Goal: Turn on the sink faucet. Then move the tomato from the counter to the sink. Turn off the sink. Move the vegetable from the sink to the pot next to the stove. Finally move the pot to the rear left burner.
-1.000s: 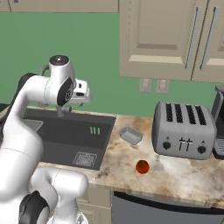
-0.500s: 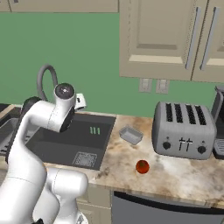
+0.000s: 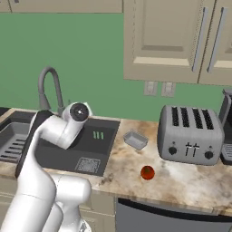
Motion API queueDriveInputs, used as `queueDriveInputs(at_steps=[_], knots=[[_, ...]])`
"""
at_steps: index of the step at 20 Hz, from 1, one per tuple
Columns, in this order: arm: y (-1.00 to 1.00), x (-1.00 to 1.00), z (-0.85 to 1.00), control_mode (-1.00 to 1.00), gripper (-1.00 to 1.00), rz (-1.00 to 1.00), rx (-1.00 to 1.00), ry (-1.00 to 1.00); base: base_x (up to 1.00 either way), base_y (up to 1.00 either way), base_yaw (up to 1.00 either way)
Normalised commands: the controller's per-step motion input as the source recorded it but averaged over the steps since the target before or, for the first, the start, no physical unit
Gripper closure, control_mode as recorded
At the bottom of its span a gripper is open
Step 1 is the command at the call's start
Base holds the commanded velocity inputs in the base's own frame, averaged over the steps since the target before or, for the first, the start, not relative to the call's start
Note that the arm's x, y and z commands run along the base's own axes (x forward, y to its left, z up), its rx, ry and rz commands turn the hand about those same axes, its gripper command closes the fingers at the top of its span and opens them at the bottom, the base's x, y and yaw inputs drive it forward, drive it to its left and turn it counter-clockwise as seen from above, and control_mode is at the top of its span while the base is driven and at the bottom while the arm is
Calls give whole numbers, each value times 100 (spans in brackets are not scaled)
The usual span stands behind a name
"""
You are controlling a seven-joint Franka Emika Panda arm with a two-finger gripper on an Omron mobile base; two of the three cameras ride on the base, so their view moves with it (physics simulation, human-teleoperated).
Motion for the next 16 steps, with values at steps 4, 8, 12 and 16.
queueDriveInputs(at_steps=[4,8,12,16], knots=[[1,40,-4,-100,-100,15,2,-11,0,0,0],[0,62,-2,-100,-100,14,3,-10,0,0,0],[1,66,0,-100,-100,15,4,-10,0,0,0],[12,63,-2,-100,-100,13,1,-7,0,0,0]])
